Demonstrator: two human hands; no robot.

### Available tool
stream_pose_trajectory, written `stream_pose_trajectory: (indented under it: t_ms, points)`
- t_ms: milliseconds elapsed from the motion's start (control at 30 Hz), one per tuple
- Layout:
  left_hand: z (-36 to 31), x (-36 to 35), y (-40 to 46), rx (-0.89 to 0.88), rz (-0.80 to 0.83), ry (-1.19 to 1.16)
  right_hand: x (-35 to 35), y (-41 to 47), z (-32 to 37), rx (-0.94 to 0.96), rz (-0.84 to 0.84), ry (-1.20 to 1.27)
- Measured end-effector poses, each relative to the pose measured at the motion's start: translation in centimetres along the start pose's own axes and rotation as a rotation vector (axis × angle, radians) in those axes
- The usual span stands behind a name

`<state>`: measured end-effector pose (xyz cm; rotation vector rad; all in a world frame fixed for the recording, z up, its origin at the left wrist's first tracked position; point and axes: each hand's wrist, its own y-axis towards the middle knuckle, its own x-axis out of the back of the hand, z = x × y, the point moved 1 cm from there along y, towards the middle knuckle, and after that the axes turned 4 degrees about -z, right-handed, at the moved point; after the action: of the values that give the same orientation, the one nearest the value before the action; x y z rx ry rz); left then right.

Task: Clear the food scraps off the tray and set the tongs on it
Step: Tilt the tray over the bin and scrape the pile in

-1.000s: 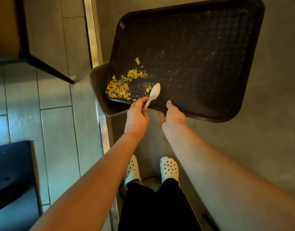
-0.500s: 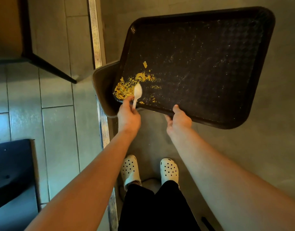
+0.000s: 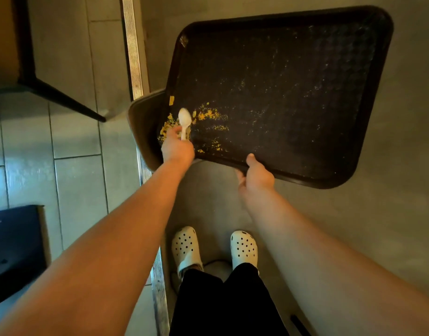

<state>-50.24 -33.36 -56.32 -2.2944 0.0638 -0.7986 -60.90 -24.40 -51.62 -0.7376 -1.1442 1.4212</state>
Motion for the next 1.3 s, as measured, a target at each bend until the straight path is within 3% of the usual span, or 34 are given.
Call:
stream_pose_trajectory:
  t_ms: [100,200,400,667,900,1067,1300]
  points:
    - [2.2,1.0,-0.4,0.081,-0.057,0.03,0.0,0.0,0.1,0.027,-0.005,0.04]
    - [2.3,0.7,-1.3,0.005,-0.083,-0.034,-0.1,-0.4,0.1,0.006,-0.004,0.04]
    - [-0.9,-2.3,-1.6,-0.188,0.116,-0.081,-0.5,-0.3,-0.1,0.012,-0.008,0.041]
    - [1.4,-1.5,-2.1,-0.051,-0.02,0.017,0.1,0.0,0.3,-0.016,-0.011,-0.008]
    - [1.0,-0.2,0.9,0.051,-0.133,-0.133,0.5,0.1,0.7,-0.037,0.014,-0.006]
    - [-1.2,0.6,5.4,0.091,-0.058,-0.015,0.5,0.8,0.6,-0.008,0.014,0.052]
    - [3.3,1.3,2.5,0.155,-0.038,0.0,1.3,0.9,0.5,0.001,0.007,-0.016]
